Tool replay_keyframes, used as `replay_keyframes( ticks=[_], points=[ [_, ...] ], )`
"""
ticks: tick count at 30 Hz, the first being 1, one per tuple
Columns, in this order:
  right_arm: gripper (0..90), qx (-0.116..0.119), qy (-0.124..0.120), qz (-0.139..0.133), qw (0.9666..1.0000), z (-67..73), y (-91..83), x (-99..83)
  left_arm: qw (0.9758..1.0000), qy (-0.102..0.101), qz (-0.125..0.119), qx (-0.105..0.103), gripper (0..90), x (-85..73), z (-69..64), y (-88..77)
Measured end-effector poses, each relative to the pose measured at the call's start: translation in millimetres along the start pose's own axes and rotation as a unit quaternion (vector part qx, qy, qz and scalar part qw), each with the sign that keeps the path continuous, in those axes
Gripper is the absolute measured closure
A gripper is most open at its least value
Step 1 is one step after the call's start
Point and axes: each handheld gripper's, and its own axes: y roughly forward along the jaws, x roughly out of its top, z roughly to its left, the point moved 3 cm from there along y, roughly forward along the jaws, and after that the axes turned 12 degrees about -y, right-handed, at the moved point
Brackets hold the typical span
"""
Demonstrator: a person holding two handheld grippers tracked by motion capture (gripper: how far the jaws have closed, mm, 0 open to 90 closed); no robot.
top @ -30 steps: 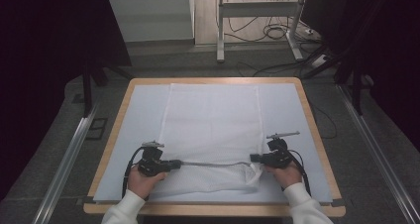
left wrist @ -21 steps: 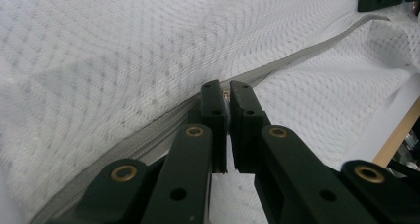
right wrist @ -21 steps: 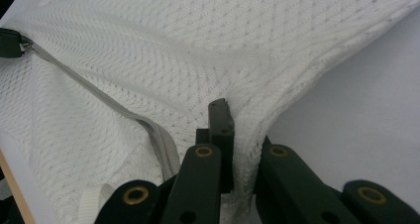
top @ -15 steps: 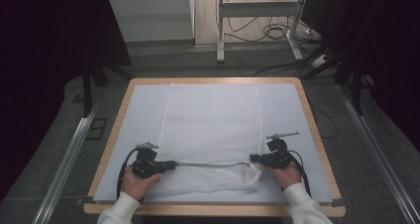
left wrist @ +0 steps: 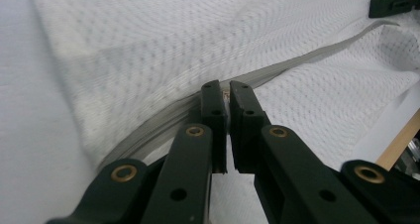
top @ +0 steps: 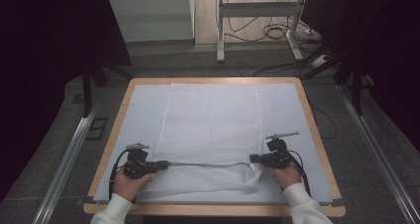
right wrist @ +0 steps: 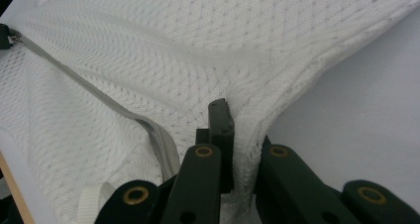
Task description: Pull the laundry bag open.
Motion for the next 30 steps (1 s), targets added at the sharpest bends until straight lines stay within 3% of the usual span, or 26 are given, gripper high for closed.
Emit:
replay_keyframes(
  ticks=[22, 26, 30],
  points=[
    [88.3, 0.002, -0.002, 0.000, 1.0000, 0.7, 0.4, 0.0, 0.9991, -0.036, -0.024, 0.000, 87.0, -10.2, 33.8, -33.5],
    [88.4, 0.001, -0.005, 0.002, 1.0000, 1.0, 0.9, 0.4, 0.9991, -0.036, -0.024, 0.005, 86.9, -11.2, 36.6, -34.8],
    [88.4, 0.000, -0.008, 0.002, 1.0000, 1.7, 0.9, 0.3, 0.9990, -0.025, -0.023, 0.028, 86.8, -11.1, 37.8, -34.0]
  ],
)
